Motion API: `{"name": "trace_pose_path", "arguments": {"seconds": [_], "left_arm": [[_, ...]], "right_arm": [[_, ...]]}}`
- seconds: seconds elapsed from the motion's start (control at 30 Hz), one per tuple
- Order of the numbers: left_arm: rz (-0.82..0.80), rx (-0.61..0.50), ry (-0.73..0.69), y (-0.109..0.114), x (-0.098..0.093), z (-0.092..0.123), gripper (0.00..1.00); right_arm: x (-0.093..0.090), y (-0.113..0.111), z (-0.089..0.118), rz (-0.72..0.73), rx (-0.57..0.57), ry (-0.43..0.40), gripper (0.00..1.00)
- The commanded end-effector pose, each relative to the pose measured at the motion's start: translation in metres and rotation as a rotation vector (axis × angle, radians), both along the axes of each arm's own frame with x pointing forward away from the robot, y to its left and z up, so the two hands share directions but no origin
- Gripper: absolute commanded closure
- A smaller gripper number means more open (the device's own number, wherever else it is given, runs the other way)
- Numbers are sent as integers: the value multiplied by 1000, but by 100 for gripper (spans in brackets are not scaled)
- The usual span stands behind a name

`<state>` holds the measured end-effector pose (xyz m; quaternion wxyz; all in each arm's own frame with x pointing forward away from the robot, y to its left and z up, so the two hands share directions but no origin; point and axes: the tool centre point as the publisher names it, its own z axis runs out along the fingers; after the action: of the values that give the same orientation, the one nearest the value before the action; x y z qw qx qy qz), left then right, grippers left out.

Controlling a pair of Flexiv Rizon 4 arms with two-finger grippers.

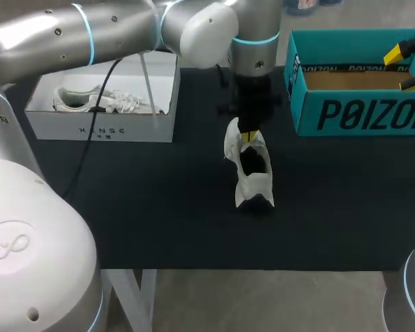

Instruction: Take the shoe out of the shoebox, open the shoe tongue, remove and reinsert the insole, then place the shoe into the shoebox

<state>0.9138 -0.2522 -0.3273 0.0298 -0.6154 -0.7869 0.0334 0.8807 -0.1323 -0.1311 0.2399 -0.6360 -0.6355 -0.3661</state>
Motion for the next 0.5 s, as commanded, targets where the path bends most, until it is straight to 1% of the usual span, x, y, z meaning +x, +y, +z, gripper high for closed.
{"name": "trace_pose_path", "arguments": {"seconds": [0.03, 0.1, 0.17, 0.27, 0.37, 0.43, 0.5], "left_arm": [[12, 4, 18, 2, -12, -9, 100], [19, 15, 33, 4, -17, -11, 100], [21, 23, 37, 5, -20, -5, 100], [54, 36, -1, 4, -8, 10, 100], [240, 62, -3, 3, 2, 23, 100], [404, 95, -2, 1, 0, 29, 100], [585, 52, 20, -4, -7, 37, 100]], "right_arm": [[0, 0, 0, 0, -2, 1, 0], [0, 0, 0, 0, -2, 1, 0], [0, 0, 0, 0, -2, 1, 0], [0, 0, 0, 0, -2, 1, 0], [0, 0, 0, 0, -2, 1, 0], [0, 0, 0, 0, -2, 1, 0], [0, 0, 0, 0, -2, 1, 0]]}}
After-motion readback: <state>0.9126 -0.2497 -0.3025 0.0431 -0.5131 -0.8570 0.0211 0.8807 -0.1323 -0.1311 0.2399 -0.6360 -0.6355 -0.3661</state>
